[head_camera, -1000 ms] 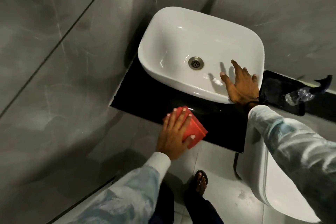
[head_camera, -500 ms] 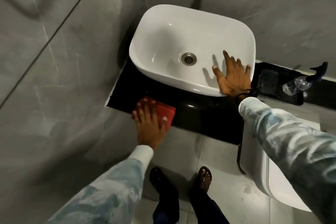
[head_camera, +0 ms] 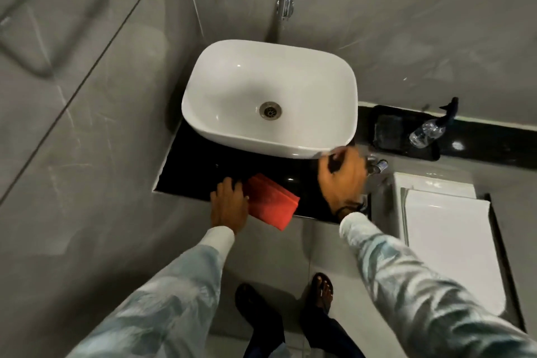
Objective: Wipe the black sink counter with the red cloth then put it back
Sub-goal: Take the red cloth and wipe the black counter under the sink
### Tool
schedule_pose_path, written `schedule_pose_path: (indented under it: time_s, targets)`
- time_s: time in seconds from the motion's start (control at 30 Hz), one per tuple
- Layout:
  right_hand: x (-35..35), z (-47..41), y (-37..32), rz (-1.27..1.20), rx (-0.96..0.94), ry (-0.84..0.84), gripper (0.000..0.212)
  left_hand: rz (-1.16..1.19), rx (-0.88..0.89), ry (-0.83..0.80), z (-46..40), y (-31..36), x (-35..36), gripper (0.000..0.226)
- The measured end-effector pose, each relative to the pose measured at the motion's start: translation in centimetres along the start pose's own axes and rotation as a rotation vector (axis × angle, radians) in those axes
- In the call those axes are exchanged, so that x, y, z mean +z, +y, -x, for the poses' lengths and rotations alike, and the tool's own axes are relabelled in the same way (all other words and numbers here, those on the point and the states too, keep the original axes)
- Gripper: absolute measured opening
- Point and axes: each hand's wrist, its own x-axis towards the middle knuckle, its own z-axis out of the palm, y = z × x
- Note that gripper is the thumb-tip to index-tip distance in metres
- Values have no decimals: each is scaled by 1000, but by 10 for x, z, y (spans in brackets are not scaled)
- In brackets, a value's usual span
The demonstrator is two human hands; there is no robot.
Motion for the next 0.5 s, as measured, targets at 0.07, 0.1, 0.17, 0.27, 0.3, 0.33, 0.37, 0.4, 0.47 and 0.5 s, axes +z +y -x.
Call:
schedule_pose_path:
  time_s: [0.07,0.1,0.17,0.27,0.3,0.33,0.37,0.4,0.47,0.5]
  targets:
    - [12,30,2,79,120,-275,35,31,1,-61,-7,-1,-6,44]
    - [18,43,2,154,156,-426,42,90,-20,-91,-10,0,-8,44]
    - [29,59,6,289,149,-643,55,277,-101,-137,-15,2,-13,46]
    - [33,64,6,404,120,-790,68,484,-131,-185,-16,3,-19,37]
    - [32,62,6,421,114,-820,72,558,-102,-190,-14,4,-21,29]
    - [30,59,6,426,111,-843,78,633,-59,-202,-11,5,-27,22]
    - [26,55,5,423,113,-865,84,684,-4,-223,-8,7,-32,18]
    - [22,51,4,411,118,-883,90,705,60,-250,-5,9,-40,19]
    - [14,42,6,323,146,-939,93,696,178,-336,0,18,-55,21]
    - [8,38,7,239,174,-981,90,678,225,-382,2,26,-64,21]
